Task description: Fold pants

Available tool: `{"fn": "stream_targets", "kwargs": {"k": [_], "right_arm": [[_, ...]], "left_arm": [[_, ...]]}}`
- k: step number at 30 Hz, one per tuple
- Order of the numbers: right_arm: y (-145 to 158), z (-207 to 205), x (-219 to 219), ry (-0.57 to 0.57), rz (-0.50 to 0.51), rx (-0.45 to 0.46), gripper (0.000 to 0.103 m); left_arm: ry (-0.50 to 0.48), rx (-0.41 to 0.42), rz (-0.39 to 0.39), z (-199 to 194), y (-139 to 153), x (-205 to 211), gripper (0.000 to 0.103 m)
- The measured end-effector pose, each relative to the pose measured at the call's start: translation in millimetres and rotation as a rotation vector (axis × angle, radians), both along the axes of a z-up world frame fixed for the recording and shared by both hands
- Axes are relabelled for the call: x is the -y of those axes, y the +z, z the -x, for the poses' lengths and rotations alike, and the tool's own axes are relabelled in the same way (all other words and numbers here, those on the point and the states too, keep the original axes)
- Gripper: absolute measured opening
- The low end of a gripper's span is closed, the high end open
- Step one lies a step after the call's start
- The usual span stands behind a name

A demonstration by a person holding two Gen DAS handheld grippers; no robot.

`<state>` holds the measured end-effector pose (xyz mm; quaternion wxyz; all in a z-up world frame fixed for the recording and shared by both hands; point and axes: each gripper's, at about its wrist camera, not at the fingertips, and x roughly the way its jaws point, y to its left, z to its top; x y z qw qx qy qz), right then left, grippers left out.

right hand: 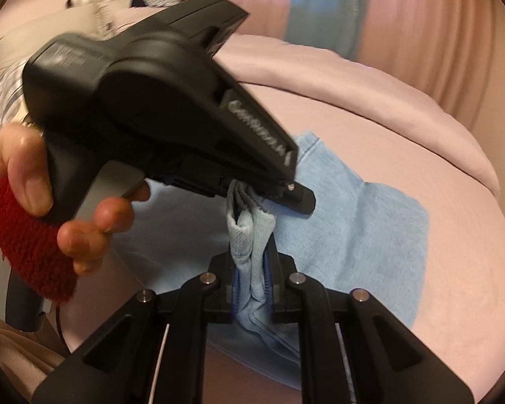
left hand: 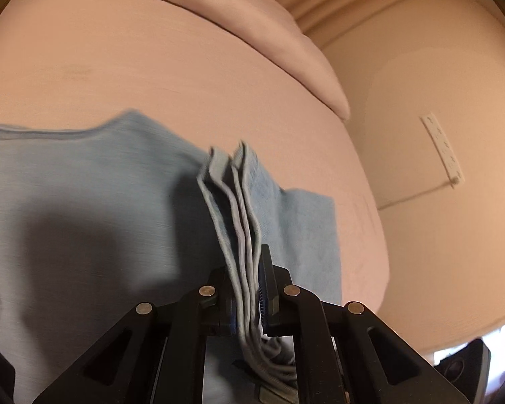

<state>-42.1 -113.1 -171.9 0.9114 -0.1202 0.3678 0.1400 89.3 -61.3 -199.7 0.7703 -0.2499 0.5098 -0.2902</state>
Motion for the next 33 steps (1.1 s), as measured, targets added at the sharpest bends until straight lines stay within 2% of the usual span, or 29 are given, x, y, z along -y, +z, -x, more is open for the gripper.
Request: {"fn": "stream_targets", "kwargs": {"k": [4,10,14,16,19,20,21,22,24,26,27,29,31,33], "right_arm": [[-12.3,-4.5,-10.7,0.028,0.028,-0.036,0.013],[-11.7,-12.4,-4.5,0.037,-0.005,-0.070,0.013],[-15.2,-22.3,-15.3,0.049,-0.004,-0.090,0.014],[-19.5,-27.4,-15.2,0.052,-0.026,-0.108,0.019],[-19.3,-33.2,-14.0,0.063,-0.064,-0.140,0.026],[-16.3,-34.1,-11.7,0.070,-0.078,-0.157,0.030],[-12.1,-33.4,-7.9,0.074,-0.092,-0.177,0.039],[-6.7,-31.3,-3.0,0.078,-0.104,-0.187,0.042],[11.5,-23.6,13.9,0.101,-0.169,-0.184,0.042],[30.8,-20.3,37.0,0.101,-0.263,-0.170,0.042],[43.1,-22.2,57.3,0.083,-0.340,-0.161,0.042],[56.3,-32.5,94.6,-0.011,-0.398,-0.130,0.040],[57.3,-45.6,118.9,-0.117,-0.353,-0.127,0.040],[50.6,-68.6,140.1,-0.207,-0.320,-0.142,0.029]], "left_arm": [[0.019,-0.018,-0.013,-3.2,-7.3,-2.3,0.007],[0.013,-0.009,-0.037,-0.2,-8.4,-0.3,0.007],[0.011,-0.003,-0.127,0.4,-12.9,-6.5,0.007],[0.016,0.002,-0.165,1.7,-12.7,-4.5,0.008],[0.019,0.020,-0.217,4.0,-5.4,-5.6,0.014],[0.022,0.036,-0.257,5.3,-0.9,-5.8,0.018],[0.026,0.051,-0.297,6.4,3.0,-7.0,0.021],[0.033,0.082,-0.347,9.6,9.5,-10.5,0.022],[0.036,0.137,-0.388,16.9,21.8,-15.5,0.022],[0.021,0.176,-0.388,24.7,30.7,-14.1,0.022],[-0.007,0.202,-0.381,30.7,35.8,-6.9,0.022],[-0.075,0.236,-0.374,39.3,39.0,11.5,0.022],[-0.167,0.261,-0.355,48.5,37.8,37.4,0.022],[-0.252,0.275,-0.339,57.5,33.2,66.0,0.022]]}}
